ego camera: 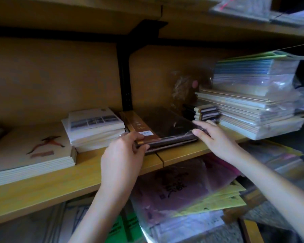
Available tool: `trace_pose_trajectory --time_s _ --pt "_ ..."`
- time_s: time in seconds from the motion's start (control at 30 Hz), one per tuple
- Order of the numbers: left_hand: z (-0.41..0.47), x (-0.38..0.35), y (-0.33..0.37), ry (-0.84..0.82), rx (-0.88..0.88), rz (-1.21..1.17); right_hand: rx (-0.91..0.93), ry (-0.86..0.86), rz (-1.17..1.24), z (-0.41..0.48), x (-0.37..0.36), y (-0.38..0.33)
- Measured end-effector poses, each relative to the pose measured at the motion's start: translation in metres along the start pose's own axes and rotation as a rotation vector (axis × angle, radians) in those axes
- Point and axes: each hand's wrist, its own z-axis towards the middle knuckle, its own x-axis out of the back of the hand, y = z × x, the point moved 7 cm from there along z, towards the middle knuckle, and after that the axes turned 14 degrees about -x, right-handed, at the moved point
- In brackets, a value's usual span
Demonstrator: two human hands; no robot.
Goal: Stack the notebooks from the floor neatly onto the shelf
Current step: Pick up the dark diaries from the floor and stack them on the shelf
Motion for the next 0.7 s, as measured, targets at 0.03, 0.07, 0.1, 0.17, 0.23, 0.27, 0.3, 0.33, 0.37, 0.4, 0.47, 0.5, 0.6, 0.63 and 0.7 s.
trace_pose_trajectory --time_s 0.03,0.07,0.1,0.17,0.23,0.27,0.3,0.33,0.37,0.4,0.47,0.5,0.6,0.63,0.7 --pt "0.000 -0.002 -0.001 0.004 0.001 0.028 -0.002 0.033 0.007 0.002 -0.001 -0.003" --pt "0.001 -0.004 -0.002 0.013 0.001 0.047 -0.020 0.071 -0.004 0.004 -0.002 -0.005" --pt "0.002 -0.006 -0.003 0.027 -0.002 0.055 -0.047 0.106 -0.029 0.006 -0.004 -0.004" --pt "0.002 -0.010 -0.001 0.059 -0.010 0.068 -0.093 0.162 -0.055 0.011 -0.006 -0.002" --pt "0.001 -0.013 0.003 0.090 -0.037 0.093 -0.127 0.188 -0.014 0.014 -0.006 0.002" --pt "0.001 -0.014 0.004 0.101 -0.053 0.103 -0.146 0.191 0.008 0.015 -0.006 0.005" --pt "0.000 -0.014 0.006 0.109 -0.072 0.113 -0.161 0.199 0.016 0.013 -0.005 0.007" --pt "-0.001 -0.014 0.007 0.109 -0.095 0.127 -0.161 0.220 0.015 0.010 -0.003 0.008" --pt "-0.004 -0.014 0.009 0.099 -0.120 0.152 -0.145 0.253 0.020 0.004 0.000 0.007" --pt "-0.007 -0.014 0.012 0.094 -0.139 0.183 -0.115 0.301 0.041 -0.004 0.004 0.005" --pt "-0.016 -0.012 0.023 0.135 -0.202 0.210 -0.020 0.395 0.120 -0.026 0.013 0.001" --pt "-0.021 -0.012 0.034 0.159 -0.278 0.192 0.036 0.419 0.158 -0.038 0.016 0.001" --pt "-0.045 -0.028 0.076 0.101 -0.622 0.057 0.182 0.403 0.167 -0.075 0.019 0.012" --pt "-0.055 -0.039 0.089 0.036 -0.721 0.014 0.208 0.384 0.134 -0.089 0.019 0.022" --pt "-0.077 -0.063 0.111 -0.120 -0.856 -0.057 0.203 0.349 0.047 -0.116 0.019 0.051"
